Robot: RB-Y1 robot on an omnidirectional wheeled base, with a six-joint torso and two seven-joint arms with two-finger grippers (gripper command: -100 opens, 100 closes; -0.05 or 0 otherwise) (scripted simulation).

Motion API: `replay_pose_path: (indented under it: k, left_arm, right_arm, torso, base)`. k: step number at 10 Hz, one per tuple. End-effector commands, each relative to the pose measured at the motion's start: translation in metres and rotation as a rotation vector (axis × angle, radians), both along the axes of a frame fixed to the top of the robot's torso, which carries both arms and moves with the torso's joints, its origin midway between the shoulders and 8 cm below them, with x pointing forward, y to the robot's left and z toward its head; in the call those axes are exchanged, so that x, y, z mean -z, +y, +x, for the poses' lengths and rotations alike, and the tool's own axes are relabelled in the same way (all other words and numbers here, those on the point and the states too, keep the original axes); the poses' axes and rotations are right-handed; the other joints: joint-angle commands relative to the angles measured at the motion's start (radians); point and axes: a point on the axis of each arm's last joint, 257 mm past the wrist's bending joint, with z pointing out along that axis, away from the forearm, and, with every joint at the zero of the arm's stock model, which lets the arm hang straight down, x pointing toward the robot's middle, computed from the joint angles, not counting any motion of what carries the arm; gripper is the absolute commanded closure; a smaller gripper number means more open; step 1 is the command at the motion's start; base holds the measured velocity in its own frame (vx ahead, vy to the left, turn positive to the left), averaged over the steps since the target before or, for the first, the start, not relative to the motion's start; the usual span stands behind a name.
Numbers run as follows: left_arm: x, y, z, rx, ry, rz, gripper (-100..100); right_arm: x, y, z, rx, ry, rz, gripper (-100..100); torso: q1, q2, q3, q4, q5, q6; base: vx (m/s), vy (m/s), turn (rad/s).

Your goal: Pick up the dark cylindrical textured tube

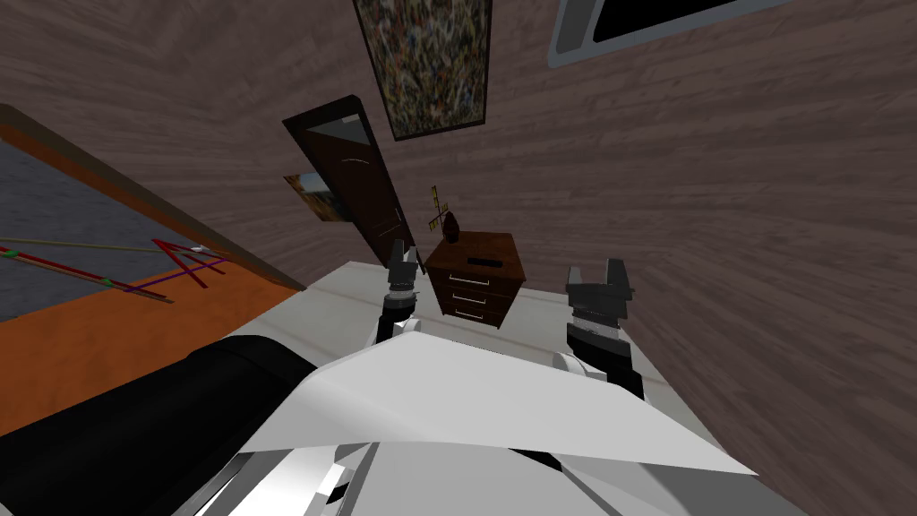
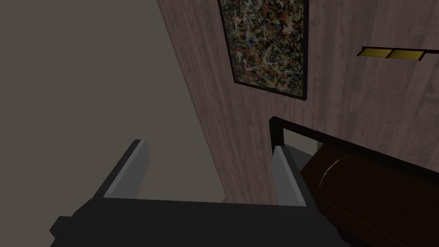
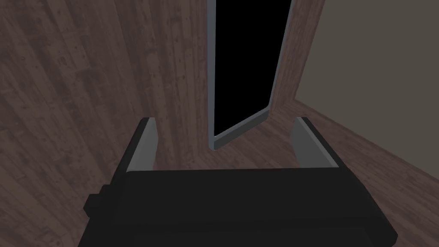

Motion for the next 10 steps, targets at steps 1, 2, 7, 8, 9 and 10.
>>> replay_pose_path:
  k: [1,2,7,8,9,10]
  left_arm:
    - [0.0,0.0,0.0,0.0,0.0,0.0,0]
    - [0.0,0.0,0.0,0.0,0.0,0.0,0]
    - [0.0,0.0,0.0,0.0,0.0,0.0,0]
    - [0.0,0.0,0.0,0.0,0.0,0.0,0]
    - [0.0,0.0,0.0,0.0,0.0,0.0,0]
    - [0.0,0.0,0.0,0.0,0.0,0.0,0]
  right_arm:
    - [0.0,0.003,0.0,-0.012,0.0,-0.035,-100]
    - [0.0,0.005,0.0,-0.02,0.0,-0.065,-100]
    - [0.007,0.014,0.003,-0.055,0.0,-0.233,-100]
    - [0.009,0.015,0.005,-0.056,-0.001,-0.275,-100]
    - [0.01,0.016,0.005,-0.064,0.001,-0.29,-100]
    - [0.014,0.017,0.007,-0.067,0.001,-0.34,-100]
  torso:
    - [0.0,0.0,0.0,0.0,0.0,0.0]
    - [0.0,0.001,0.001,0.0,0.0,0.0]
    - [0.003,0.003,0.002,0.001,0.001,0.0]
    - [0.003,0.003,0.002,0.001,0.001,0.0]
    - [0.004,0.003,0.002,0.001,0.001,0.0]
    - [0.003,0.003,0.002,0.001,0.001,0.0]
  base:
    - [-0.025,0.01,0.006]
    - [-0.045,0.022,0.011]
    - [-0.053,0.043,0.027]
    - [-0.044,0.068,0.06]
    - [-0.038,0.051,0.022]
    - [-0.053,0.051,0.054]
